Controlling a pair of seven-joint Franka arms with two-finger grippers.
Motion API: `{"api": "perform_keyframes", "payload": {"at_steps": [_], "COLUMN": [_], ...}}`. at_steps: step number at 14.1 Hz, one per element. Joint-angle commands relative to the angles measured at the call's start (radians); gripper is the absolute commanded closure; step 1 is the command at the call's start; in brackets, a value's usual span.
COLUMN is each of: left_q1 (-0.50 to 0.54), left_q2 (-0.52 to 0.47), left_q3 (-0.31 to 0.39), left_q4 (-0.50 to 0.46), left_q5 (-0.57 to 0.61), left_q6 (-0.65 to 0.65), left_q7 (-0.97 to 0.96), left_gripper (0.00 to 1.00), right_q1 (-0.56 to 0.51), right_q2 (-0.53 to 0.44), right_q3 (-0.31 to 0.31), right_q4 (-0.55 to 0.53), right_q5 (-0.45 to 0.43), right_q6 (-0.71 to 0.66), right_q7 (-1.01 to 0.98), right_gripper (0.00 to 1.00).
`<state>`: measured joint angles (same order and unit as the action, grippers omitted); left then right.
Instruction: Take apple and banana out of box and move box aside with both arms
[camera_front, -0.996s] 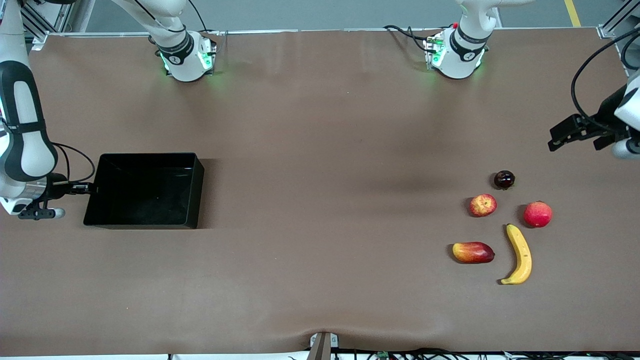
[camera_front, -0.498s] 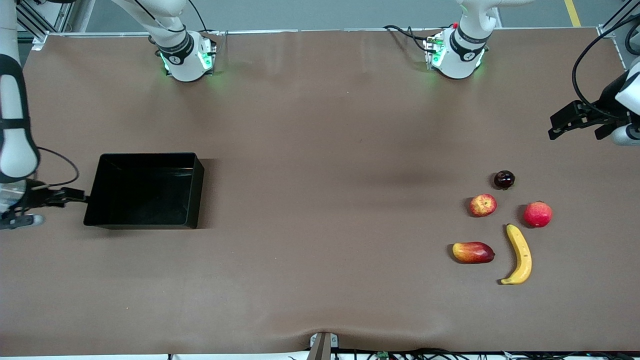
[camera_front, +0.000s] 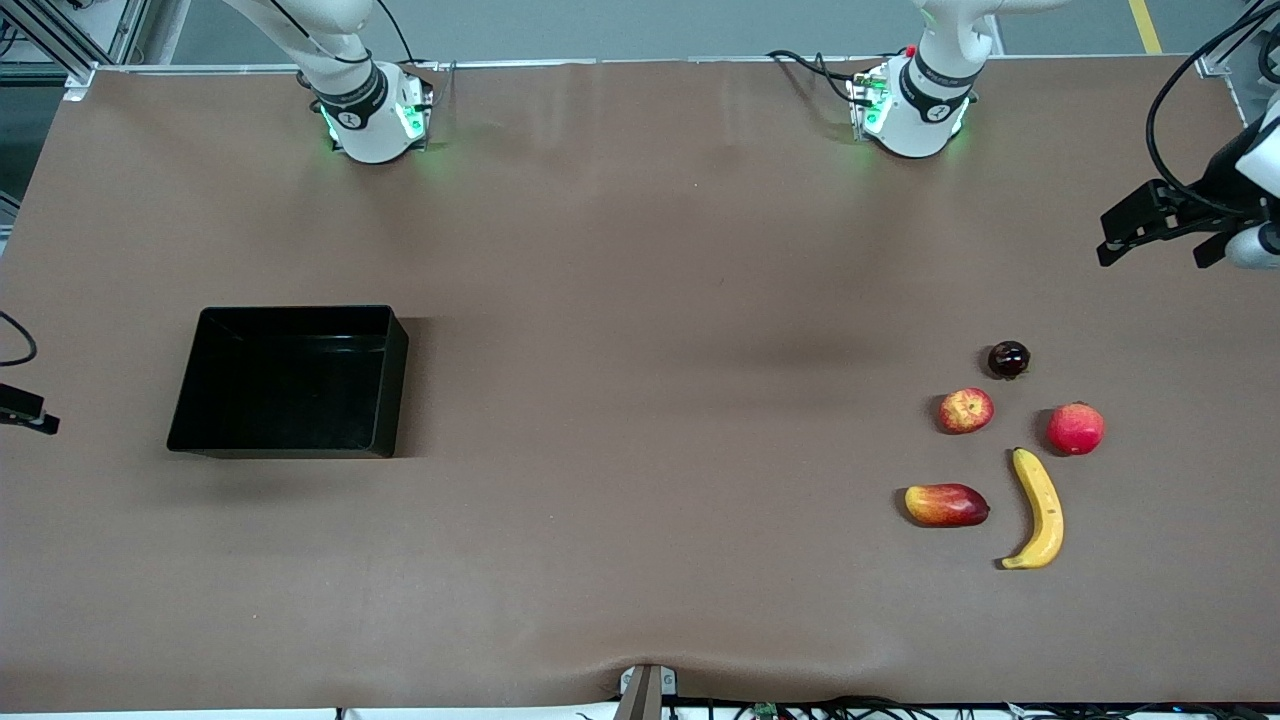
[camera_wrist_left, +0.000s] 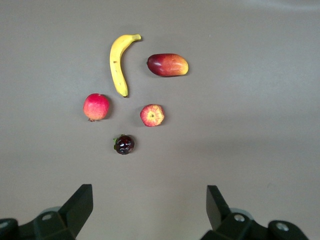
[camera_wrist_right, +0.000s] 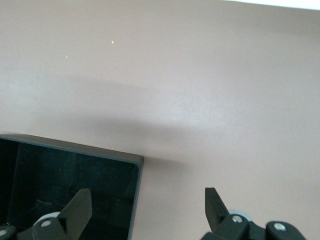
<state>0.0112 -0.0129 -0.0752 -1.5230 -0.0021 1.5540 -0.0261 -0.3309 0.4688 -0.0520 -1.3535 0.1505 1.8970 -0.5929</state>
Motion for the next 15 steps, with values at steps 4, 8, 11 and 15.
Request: {"api": "perform_keyframes", "payload": {"at_steps": [4,8,11,15], "left_q1": [0.01,0.006,0.007,0.004], "left_q2": [-0.051,-0.05,-0.044,-0.041], "left_q3": [-0.041,-0.043,-0.043,-0.043], "left_q4": [-0.022,-0.026,-0.028,-0.025], "left_q5": [-0.022,-0.021,-0.021,-0.021], "left_q6": [-0.055,-0.052,-0.034,-0.018], "left_q7": [-0.005,-0.006,-0.006,-0.005], "left_gripper": [0.0,0.0,0.0,0.0], "right_q1": [-0.011,0.065,0.052,0.14], "right_q2": [-0.036,-0.042,-0.058,-0.147], "right_q3": [0.011,0.009,0.012,0.007], "right_q4": [0.037,0.151,0.16,0.162], "right_q5": [0.055,-0.042,0.047,-0.053], "right_q6": [-0.07,-0.076,-0.134,-0.231], "right_q7": [-0.147,-0.205,-0.2,-0.065], "right_gripper": [0.0,0.0,0.0,0.0]}}
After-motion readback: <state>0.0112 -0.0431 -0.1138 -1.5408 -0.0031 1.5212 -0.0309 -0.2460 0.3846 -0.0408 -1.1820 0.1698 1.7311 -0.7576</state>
